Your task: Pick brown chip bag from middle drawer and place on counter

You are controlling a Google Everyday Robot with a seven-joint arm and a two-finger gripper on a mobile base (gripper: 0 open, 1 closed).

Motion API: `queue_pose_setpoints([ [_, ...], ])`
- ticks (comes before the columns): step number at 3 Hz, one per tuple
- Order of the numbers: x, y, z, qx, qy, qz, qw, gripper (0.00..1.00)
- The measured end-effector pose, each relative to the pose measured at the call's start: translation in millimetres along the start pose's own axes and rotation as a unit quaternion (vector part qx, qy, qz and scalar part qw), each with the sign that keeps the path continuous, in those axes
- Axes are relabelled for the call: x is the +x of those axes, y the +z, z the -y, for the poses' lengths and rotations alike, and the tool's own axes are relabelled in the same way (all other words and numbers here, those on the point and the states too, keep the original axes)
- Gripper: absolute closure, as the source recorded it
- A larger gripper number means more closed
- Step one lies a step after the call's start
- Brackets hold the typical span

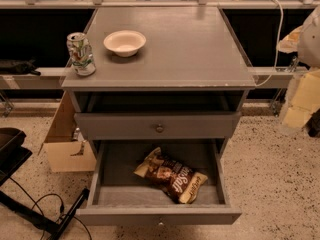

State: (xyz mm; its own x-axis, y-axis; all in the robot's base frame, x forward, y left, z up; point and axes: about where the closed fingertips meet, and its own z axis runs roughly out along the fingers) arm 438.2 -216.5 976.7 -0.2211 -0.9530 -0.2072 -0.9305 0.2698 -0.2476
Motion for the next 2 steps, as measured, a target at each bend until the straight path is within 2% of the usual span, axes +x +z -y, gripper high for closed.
queue_pose_setpoints([
  [1, 0, 0, 0, 0.000, 0.000, 0.000, 1.0000, 0.00],
  [2, 7, 20, -6, -0.002, 0.011, 0.000, 0.9999, 0.00],
])
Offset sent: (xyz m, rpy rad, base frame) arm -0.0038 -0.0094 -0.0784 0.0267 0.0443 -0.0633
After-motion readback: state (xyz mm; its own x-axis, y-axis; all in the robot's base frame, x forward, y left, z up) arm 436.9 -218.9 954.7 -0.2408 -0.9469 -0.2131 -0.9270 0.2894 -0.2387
